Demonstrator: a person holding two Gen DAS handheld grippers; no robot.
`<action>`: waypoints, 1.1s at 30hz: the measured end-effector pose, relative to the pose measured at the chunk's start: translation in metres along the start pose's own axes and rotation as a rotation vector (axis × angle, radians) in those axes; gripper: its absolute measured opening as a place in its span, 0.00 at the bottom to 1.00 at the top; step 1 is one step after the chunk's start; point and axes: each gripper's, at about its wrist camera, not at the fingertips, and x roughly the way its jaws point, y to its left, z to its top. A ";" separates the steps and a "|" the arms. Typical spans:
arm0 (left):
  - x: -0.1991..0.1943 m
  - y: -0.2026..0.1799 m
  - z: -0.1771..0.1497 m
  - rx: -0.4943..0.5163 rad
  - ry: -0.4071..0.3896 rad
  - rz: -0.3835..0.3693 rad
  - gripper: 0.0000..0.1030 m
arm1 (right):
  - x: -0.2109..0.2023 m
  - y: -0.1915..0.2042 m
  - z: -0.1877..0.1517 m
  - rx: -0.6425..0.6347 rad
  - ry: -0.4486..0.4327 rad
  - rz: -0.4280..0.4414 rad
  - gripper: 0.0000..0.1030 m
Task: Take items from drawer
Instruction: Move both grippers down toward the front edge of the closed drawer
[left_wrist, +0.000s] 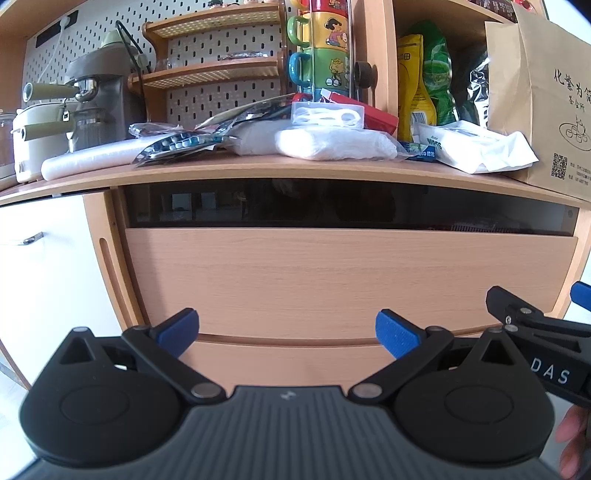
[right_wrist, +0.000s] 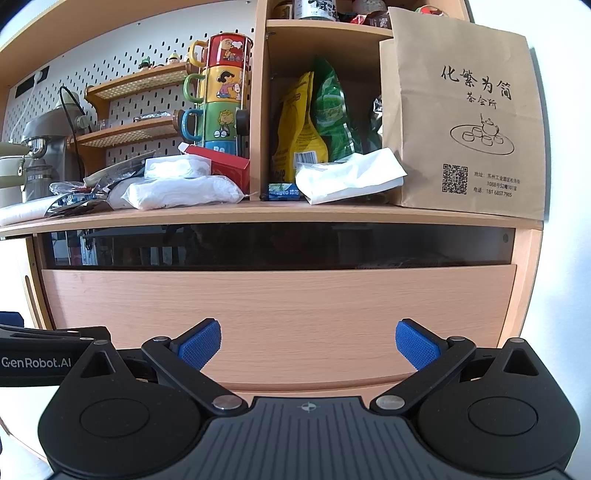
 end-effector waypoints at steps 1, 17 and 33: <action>0.000 0.000 0.000 0.002 -0.001 0.000 1.00 | 0.000 0.000 0.000 0.001 0.000 0.000 1.00; 0.002 0.001 0.003 0.039 -0.009 -0.005 1.00 | 0.004 0.003 -0.002 -0.021 0.013 0.033 1.00; 0.065 0.009 0.036 0.114 0.012 -0.048 1.00 | 0.064 0.004 0.027 -0.269 -0.036 0.105 1.00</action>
